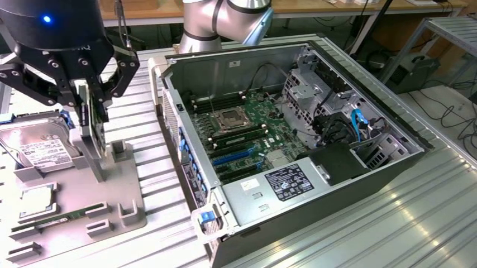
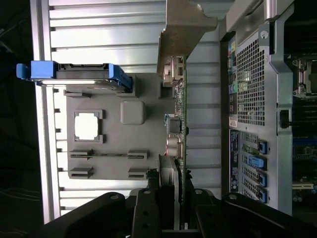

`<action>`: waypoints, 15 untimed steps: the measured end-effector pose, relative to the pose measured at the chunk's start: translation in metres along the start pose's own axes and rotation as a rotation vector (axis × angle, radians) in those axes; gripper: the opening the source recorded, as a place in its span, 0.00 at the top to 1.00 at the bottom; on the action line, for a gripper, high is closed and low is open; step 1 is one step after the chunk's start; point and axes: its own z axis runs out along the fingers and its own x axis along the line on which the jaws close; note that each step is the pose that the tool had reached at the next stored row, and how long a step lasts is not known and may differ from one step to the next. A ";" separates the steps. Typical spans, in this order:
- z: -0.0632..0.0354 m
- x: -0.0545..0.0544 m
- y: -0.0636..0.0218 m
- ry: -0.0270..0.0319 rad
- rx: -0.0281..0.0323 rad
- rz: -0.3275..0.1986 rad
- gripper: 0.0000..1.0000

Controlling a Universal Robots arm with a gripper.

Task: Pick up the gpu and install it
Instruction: 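Pick up the gpu and move the gpu toward the slot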

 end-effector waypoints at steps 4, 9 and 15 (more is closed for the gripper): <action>-0.0022 0.000 0.0000 -0.0017 -0.0003 -0.001 0.72; -0.0024 0.000 0.0001 -0.0016 -0.0001 -0.001 0.72; -0.0023 -0.002 0.0001 -0.0018 0.0001 -0.001 0.72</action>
